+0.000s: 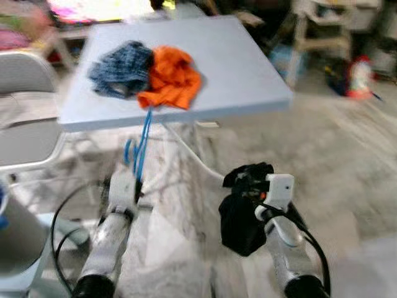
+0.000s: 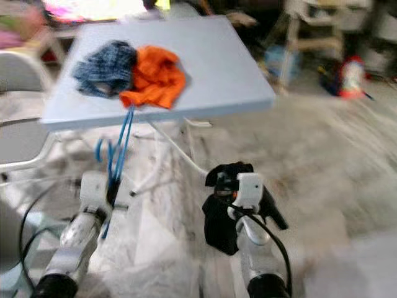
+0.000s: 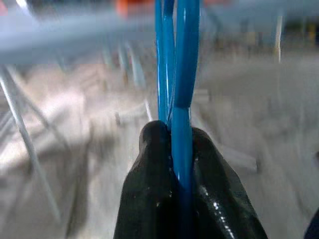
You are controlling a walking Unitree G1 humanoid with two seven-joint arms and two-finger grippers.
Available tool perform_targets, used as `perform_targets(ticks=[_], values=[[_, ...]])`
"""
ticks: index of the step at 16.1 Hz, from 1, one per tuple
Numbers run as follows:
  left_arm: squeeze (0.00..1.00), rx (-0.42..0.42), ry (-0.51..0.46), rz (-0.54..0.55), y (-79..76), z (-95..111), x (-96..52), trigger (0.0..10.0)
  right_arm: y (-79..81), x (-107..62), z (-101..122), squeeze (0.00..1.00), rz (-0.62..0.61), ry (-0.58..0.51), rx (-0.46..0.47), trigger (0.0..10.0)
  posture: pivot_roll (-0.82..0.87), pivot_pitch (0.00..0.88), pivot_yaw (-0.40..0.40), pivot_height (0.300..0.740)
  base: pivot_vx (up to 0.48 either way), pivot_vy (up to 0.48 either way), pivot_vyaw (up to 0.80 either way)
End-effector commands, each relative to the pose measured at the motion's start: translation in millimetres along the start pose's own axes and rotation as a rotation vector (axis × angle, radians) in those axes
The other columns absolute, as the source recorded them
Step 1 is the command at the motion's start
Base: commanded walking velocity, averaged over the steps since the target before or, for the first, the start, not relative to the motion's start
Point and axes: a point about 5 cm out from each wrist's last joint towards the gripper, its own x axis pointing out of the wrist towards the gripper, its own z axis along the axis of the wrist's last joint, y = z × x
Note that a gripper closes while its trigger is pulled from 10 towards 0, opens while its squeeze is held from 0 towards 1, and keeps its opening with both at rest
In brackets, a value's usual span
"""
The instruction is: Hang hanger
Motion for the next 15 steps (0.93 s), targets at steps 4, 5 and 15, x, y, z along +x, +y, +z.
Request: perform_targets(ticks=[4, 5, 15], values=[[0.0, 0.046, -0.07, -0.021, 0.6, 16.1, -8.6, 10.0, 6.9, 5.3, 30.1, 0.0, 0.066, -0.102, -0.029, 10.0, 0.15, 0.125, -0.017, 0.74, 0.323, 0.0, 0.76], [0.0, 0.046, -0.071, -0.018, 1.2, 16.8, -9.3, 10.0, 10.1, 7.7, 36.6, 0.0, 0.081, -0.12, -0.032, 10.0, 0.15, 0.125, -0.019, 0.74, 0.33, 0.0, 0.74], [0.0, -0.04, 0.004, -0.043, -6.9, 15.4, -12.3, 10.0, 13.5, 9.1, 39.7, 0.0, 0.072, -0.078, 0.018, 10.0, 0.15, 0.135, -0.014, 0.74, 0.065, 0.189, 0.02]])
